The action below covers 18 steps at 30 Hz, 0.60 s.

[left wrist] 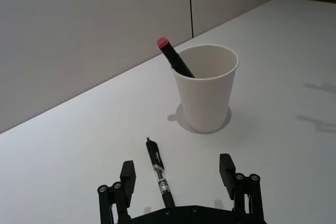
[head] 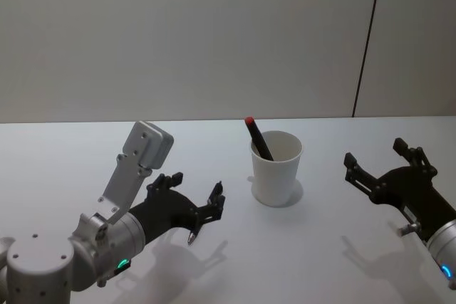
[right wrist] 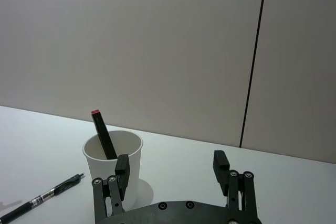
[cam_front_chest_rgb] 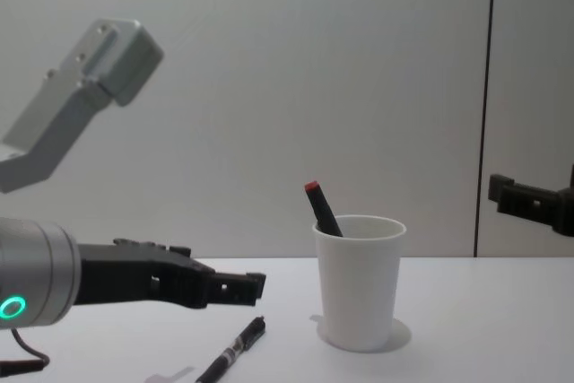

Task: Place the pen into the pen holder.

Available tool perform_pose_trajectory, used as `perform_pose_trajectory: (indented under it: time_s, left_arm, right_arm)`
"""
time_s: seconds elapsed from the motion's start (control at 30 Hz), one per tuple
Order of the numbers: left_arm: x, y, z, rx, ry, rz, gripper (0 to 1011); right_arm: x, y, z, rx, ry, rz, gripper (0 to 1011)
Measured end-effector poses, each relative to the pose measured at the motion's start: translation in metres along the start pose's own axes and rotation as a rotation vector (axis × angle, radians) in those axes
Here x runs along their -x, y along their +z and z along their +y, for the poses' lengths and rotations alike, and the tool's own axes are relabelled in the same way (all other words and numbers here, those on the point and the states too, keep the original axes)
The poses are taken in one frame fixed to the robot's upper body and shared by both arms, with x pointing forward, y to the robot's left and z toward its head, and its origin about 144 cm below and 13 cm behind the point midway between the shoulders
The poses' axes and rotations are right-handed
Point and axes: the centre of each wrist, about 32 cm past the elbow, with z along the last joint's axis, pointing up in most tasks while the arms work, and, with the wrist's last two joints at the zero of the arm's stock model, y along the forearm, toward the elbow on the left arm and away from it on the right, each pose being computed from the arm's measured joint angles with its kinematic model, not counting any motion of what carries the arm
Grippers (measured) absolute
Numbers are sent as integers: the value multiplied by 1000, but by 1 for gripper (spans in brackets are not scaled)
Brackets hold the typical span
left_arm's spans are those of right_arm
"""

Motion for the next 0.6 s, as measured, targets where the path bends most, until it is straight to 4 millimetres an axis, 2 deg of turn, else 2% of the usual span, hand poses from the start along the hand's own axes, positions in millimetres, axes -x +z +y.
perform_pose_trajectory:
  time_s: [0.6]
  left_arm:
    - [-1,3,-24,-150,-6,-11,1001]
  right_arm:
    - [0,0,0,0,0,0,1002]
